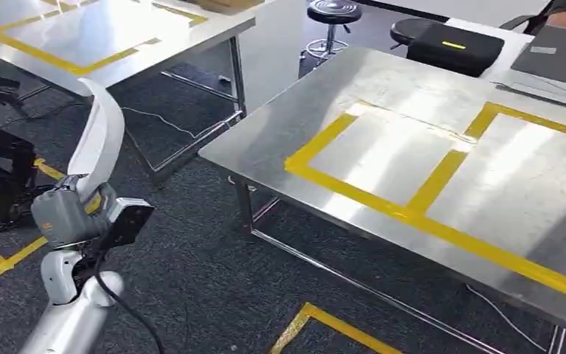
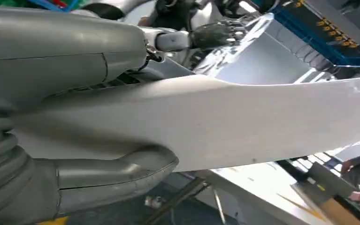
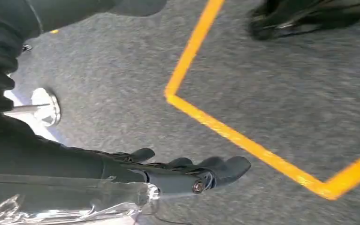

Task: Take the parts from the cabinet and place them on the table.

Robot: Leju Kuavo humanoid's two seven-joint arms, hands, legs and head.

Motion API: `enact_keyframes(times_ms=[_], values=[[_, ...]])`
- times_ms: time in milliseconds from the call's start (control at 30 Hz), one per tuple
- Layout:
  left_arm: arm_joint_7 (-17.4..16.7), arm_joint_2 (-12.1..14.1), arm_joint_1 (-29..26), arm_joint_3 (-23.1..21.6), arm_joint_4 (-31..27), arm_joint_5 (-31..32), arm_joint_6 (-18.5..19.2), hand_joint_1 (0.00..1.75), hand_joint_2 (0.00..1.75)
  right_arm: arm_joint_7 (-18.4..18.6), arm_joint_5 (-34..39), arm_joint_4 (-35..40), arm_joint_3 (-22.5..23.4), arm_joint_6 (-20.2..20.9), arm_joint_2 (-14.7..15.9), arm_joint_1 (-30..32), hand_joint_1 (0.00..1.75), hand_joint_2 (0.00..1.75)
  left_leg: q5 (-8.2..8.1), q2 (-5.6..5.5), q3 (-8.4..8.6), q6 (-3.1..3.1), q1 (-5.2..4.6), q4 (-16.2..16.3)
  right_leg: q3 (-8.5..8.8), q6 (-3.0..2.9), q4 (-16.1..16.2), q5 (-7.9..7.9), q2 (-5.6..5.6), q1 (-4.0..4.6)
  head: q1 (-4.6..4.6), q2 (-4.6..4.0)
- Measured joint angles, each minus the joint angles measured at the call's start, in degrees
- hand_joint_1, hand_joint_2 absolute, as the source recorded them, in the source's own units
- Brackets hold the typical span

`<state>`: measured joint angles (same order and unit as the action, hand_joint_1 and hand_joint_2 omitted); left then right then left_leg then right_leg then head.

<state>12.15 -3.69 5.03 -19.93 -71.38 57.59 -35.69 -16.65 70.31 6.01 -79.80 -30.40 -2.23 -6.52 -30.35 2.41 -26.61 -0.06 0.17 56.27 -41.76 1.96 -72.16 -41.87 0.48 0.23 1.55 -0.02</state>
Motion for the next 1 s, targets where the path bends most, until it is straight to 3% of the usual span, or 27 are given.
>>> enact_keyframes(times_ms=[33, 67, 100, 133, 167, 200, 233, 267, 300, 333, 367, 433, 467, 500, 533, 567, 600, 633, 700, 767, 800, 833, 867, 900, 933, 967, 1000], values=[[0.0, -0.02, -0.01, 0.0, 0.0, 0.0, 0.0, 1.75, 1.75, 0.0, 0.0, 0.0, -0.02, 0.0, -0.02, 0.14, 0.0, 1.75, -1.29, 0.56, 2.0, 0.08, -0.29, -0.32, -0.6, -0.63, 2.92, 2.75, -0.34, 0.28, 0.04, 0.0], [0.0, -0.02, -0.05, 0.0, 0.0, 0.0, 0.02, 1.75, 1.75, 0.0, 0.02, 0.0, -0.02, 0.0, -0.02, 0.32, 0.0, 1.75, -2.78, 1.14, 4.06, 0.13, -0.6, -0.75, -1.1, -1.75, 7.0, 9.95, -1.45, 0.81, 0.11, 0.02], [0.0, 0.11, -0.11, 0.0, 0.18, 0.0, 0.02, 1.75, 1.75, 0.02, 0.09, -0.04, -0.04, 0.0, 0.07, 0.65, 0.0, 1.75, -4.06, 1.53, 5.38, 0.22, -0.52, -1.03, -1.66, -3.23, 10.86, 21.15, -4.29, 1.82, -0.05, 0.0], [0.0, 0.11, -0.26, -0.11, 0.42, 0.0, 0.09, 1.75, 1.75, 0.02, 0.11, -0.07, -0.09, 0.0, 0.13, 0.77, 0.0, 1.75, -5.35, 1.38, 6.82, -0.08, -0.99, -1.02, -1.44, -2.99, 11.81, 24.37, -4.7, 2.15, -0.59, 0.02], [0.0, 0.05, -0.27, -0.09, 0.37, 0.0, 0.11, 1.75, 1.75, 0.11, 0.15, -0.04, -0.2, 0.0, 0.04, 0.54, 0.0, 1.75, -6.64, 2.14, 8.37, -0.4, -0.86, -2.32, -0.07, -2.48, 11.32, 22.46, -3.66, 2.63, -0.61, 0.0], [-0.09, -0.22, -0.17, 0.0, 0.22, -0.07, 0.07, 1.75, 1.75, 0.11, 0.13, -0.04, -0.2, 0.0, 0.04, 0.24, 0.0, 1.75, -6.01, 2.29, 10.07, -0.8, -0.55, -2.33, 0.65, -2.56, 11.84, 21.74, -2.62, 2.38, -0.72, 0.0], [-0.07, -0.31, 0.28, 0.0, 0.13, -0.04, -0.07, 1.75, 1.75, 0.0, 0.04, -0.04, -0.22, 0.0, 0.04, -0.24, 0.0, 1.75, -3.85, 2.23, 9.18, -1.02, -0.43, 0.16, 1.62, -2.63, 12.15, 20.78, -1.87, 2.5, -0.44, 0.0], [-0.04, -0.37, 0.72, -0.13, 0.11, 0.02, -0.04, 1.75, 1.75, 0.0, 0.02, -0.04, -0.22, 0.0, 0.04, -0.75, 0.0, 1.75, -1.84, 2.26, 6.51, -1.42, -0.38, 4.6, 3.49, -2.94, 12.35, 20.76, -1.2, 1.72, -0.37, 0.0], [-0.02, -0.37, 0.82, -0.15, 0.11, 0.02, 0.0, 1.75, 1.75, 0.0, 0.0, -0.06, -0.22, -0.02, 0.11, -0.85, 0.0, 1.75, 0.67, 1.77, 3.65, -2.01, -0.54, 9.56, 4.72, -3.01, 13.28, 19.79, -0.6, 1.64, -0.67, 0.0], [-0.02, -0.33, 0.83, -0.13, 0.11, 0.0, -0.11, 1.75, 1.75, 0.02, 0.0, -0.09, -0.22, -0.07, 0.2, -0.93, 0.0, 1.75, 0.7, 0.41, 0.27, -2.31, -0.5, 13.39, 6.17, -3.06, 13.84, 19.08, -0.06, 1.32, -1.03, 0.0], [-0.02, -0.28, 0.64, -0.13, 0.11, 0.0, -0.15, 1.75, 1.75, 0.02, 0.0, -0.11, -0.24, -0.07, 0.22, -0.93, 0.0, 1.75, -1.54, -0.77, -3.21, -2.57, -0.23, 16.16, 7.62, -3.07, 14.38, 18.27, 0.65, 0.98, -0.81, 0.02], [-0.04, -0.02, 0.21, -0.13, 0.15, -0.02, -0.04, 1.75, 1.75, 0.02, 0.04, -0.09, -0.24, -0.04, 0.2, -0.84, 0.0, 1.75, -8.75, -1.65, -8.86, -2.86, 0.15, 17.51, 9.81, -2.56, 14.76, 16.61, 2.55, 0.26, -1.03, 0.0], [-0.04, 0.0, 0.23, -0.13, 0.15, -0.02, -0.07, 1.75, 1.75, 0.02, 0.04, -0.09, -0.26, -0.04, 0.18, -0.68, 0.0, 1.75, -11.07, -1.75, -11.07, -3.04, 0.31, 17.13, 10.75, -2.3, 14.75, 15.78, 3.57, -0.09, -1.11, 0.0], [-0.04, 0.04, 0.18, -0.13, 0.15, 0.0, -0.07, 1.75, 1.75, 0.02, 0.04, -0.09, -0.26, -0.02, 0.11, -0.52, 0.0, 1.75, -11.29, -1.84, -12.6, -3.26, 0.48, 15.74, 11.84, -2.05, 14.74, 14.88, 4.5, -0.48, -1.22, 0.0], [-0.04, 0.07, 0.18, -0.13, 0.15, -0.02, -0.07, 1.75, 1.75, 0.02, 0.04, -0.09, -0.26, -0.02, 0.09, -0.39, 0.0, 1.75, -9.39, -2.1, -13.38, -3.65, 0.62, 13.35, 12.94, -1.72, 14.74, 13.96, 5.31, -0.88, -1.16, 0.0], [-0.07, 0.15, 0.02, -0.11, 0.24, -0.02, -0.04, 1.75, 1.75, 0.07, 0.04, -0.09, -0.26, -0.02, 0.09, -0.32, 0.0, 1.75, -4.62, -2.64, -13.2, -4.15, 0.81, 10.02, 14.72, -1.34, 15.12, 12.99, 6.15, -1.32, -1.09, 0.07], [-0.07, 0.43, -0.17, -0.13, 0.33, -0.02, -0.04, 1.75, 1.75, 0.02, 0.02, -0.11, -0.26, -0.02, 0.11, -0.17, 0.0, 1.75, 4.36, -4.22, -13.19, -4.74, 1.33, 6.33, 14.98, -0.85, 15.55, 12.11, 6.58, -1.35, -1.62, -0.13], [-0.07, 0.57, -0.11, -0.13, 0.39, -0.02, -0.07, 1.75, 1.75, 0.04, 0.02, -0.13, -0.26, -0.02, 0.13, -0.36, 0.0, 1.75, 8.86, -4.25, -14.45, -4.29, 1.86, 1.43, 16.52, -0.38, 14.64, 11.31, 7.43, -1.57, -2.78, -0.04], [1.4, 0.41, 0.02, -0.39, 0.39, -0.07, -0.31, 1.75, 1.75, 2.59, -1.51, -0.11, -0.55, -0.26, -0.02, -0.48, 0.0, 1.75, 8.22, -3.74, -13.96, -3.94, 1.41, 0.0, 17.72, 0.25, 15.85, 8.01, 8.06, -1.57, -2.91, -0.04], [2.71, 0.24, 0.71, -0.55, 0.0, -0.31, -1.05, 1.75, 1.75, 4.37, -2.93, -0.13, -1.25, -0.48, 0.0, -0.67, 0.0, 1.75, 7.9, -3.73, -12.71, -3.21, 1.67, -0.84, 20.34, 0.9, 18.29, 7.81, 7.64, -1.58, -3.23, -0.09], [3.08, 0.17, 0.65, -0.85, 0.0, -0.26, -1.09, 1.75, 1.75, 4.96, -3.15, -0.13, -1.55, -0.5, 0.0, -0.73, 0.0, 1.75, 9.66, -3.49, -11.6, -2.79, 1.75, -1.72, 20.69, 1.09, 17.1, 7.7, 3.78, -1.62, -3.13, -0.09], [3.19, 0.33, 0.36, -0.85, 0.0, -0.33, -1.2, 1.75, 1.75, 5.38, -3.24, -0.13, -1.81, -0.55, -0.02, -0.85, 0.0, 1.75, 11.43, -3.1, -10.44, -2.03, 1.75, -1.91, 19.8, 1.36, 13.92, 5.88, 1.31, -1.6, -2.8, -0.09], [3.19, 0.42, 0.02, -0.83, 0.09, -0.52, -1.25, 1.75, 1.75, 5.61, -3.28, -0.13, -1.97, -0.63, -0.02, -0.94, 0.0, 1.75, 11.8, -2.83, -9.57, -1.53, 1.68, -1.63, 17.78, 1.64, 9.4, 3.65, 0.22, -1.61, -2.28, -0.09], [3.43, 0.5, -0.16, -0.96, 0.2, -0.52, -1.27, 1.75, 1.75, 5.9, -3.28, -0.11, -2.12, -0.83, -0.02, -1.15, 0.0, 1.75, 10.9, -2.31, -9.08, -1.11, 1.39, -1.28, 13.9, 1.92, 3.78, 1.31, -0.04, -1.61, -2.01, -0.09], [3.54, 0.5, -0.14, -1.16, 0.22, -0.55, -1.29, 1.75, 1.75, 5.99, -3.32, -0.11, -2.34, -0.87, -0.04, -1.22, 0.0, 1.75, 10.49, -2.22, -9.0, -0.92, 1.13, -1.2, 10.72, 2.06, 0.45, 0.49, -0.04, -1.56, -1.9, -0.09], [3.56, 0.5, -0.14, -1.31, 0.22, -0.63, -1.31, 1.75, 1.75, 6.07, -3.32, -0.09, -2.53, -0.92, -0.04, -1.22, 0.0, 1.75, 10.12, -2.22, -8.88, -0.76, 0.8, -1.16, 8.58, 1.97, -0.14, 1.68, -0.04, -1.52, -1.9, -0.09], [3.56, 0.52, -0.16, -1.33, 0.24, -0.66, -1.31, 1.75, 1.75, 6.12, -3.32, -0.09, -2.69, -0.94, -0.04, -1.19, 0.0, 1.75, 9.81, -2.21, -8.62, -0.67, 0.56, -1.15, 8.31, 1.75, 1.73, 3.98, -0.04, -1.46, -1.92, -0.09]])
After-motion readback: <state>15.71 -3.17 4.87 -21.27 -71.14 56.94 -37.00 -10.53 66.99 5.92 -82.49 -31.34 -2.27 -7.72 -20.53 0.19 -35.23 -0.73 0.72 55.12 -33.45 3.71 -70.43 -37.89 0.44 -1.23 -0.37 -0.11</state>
